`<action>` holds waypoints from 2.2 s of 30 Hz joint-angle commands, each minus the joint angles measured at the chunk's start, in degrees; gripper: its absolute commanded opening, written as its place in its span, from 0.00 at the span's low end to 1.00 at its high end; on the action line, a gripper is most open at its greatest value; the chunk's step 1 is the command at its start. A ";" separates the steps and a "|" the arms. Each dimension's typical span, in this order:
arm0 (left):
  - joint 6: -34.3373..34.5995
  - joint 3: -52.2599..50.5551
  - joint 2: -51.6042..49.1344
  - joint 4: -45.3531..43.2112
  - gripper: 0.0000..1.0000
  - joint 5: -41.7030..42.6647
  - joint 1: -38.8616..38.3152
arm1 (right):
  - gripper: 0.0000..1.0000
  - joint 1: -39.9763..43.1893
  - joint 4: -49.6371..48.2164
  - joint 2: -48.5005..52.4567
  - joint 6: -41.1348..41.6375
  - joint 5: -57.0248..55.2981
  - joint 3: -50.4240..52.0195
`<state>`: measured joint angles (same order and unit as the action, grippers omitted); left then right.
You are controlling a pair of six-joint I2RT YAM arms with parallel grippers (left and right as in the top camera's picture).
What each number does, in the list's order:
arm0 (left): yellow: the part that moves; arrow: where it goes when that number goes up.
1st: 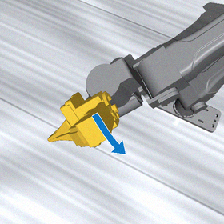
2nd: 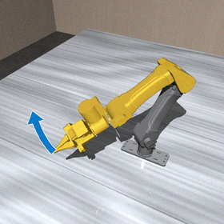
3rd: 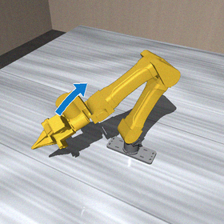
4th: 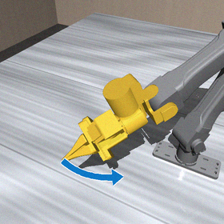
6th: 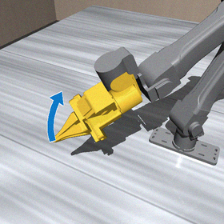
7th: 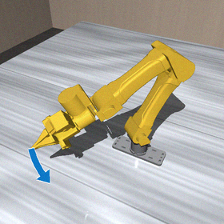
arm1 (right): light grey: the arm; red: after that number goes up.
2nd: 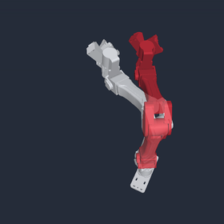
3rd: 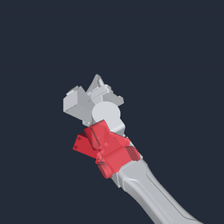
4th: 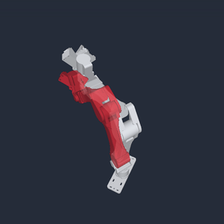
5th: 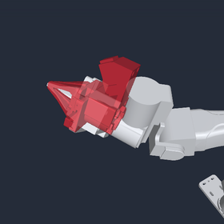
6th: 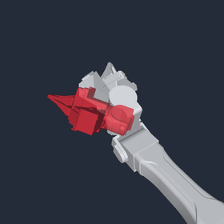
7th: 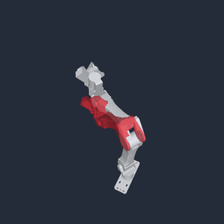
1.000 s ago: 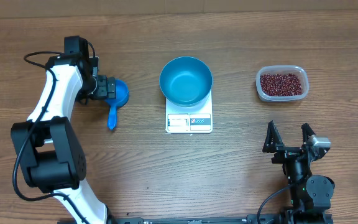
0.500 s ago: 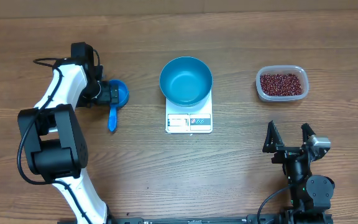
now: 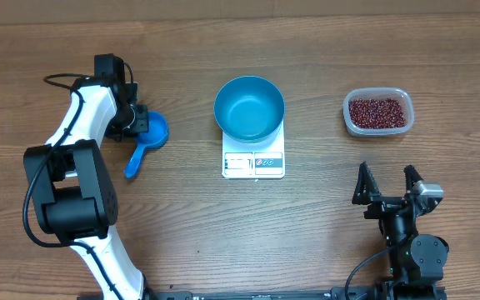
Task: Scoop item into bowl and weigh 150g on scale
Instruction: 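Reach the left gripper to the blue scoop and grasp its rim, then lift the blue scoop with the left gripper over the teal bowl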
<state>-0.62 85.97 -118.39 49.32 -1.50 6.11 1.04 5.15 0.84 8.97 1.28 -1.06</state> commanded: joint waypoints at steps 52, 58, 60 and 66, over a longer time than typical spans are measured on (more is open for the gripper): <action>82.44 11.58 24.00 21.11 0.04 9.01 -21.29 | 1.00 -0.33 -0.33 -0.66 -0.09 0.11 0.59; 89.33 11.58 24.00 20.28 0.04 6.43 -28.35 | 1.00 -0.33 -0.33 -0.66 -0.09 0.11 0.59; 91.73 11.58 24.00 20.31 0.04 4.90 -29.73 | 1.00 -0.33 -0.33 -0.68 -0.09 0.11 0.59; 94.09 11.56 23.87 20.28 0.04 2.34 -32.68 | 1.00 -0.33 -0.33 -0.66 -0.09 0.09 0.59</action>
<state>90.37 96.97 -94.30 69.63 4.40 -25.43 1.04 5.13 0.84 8.99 1.28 -1.06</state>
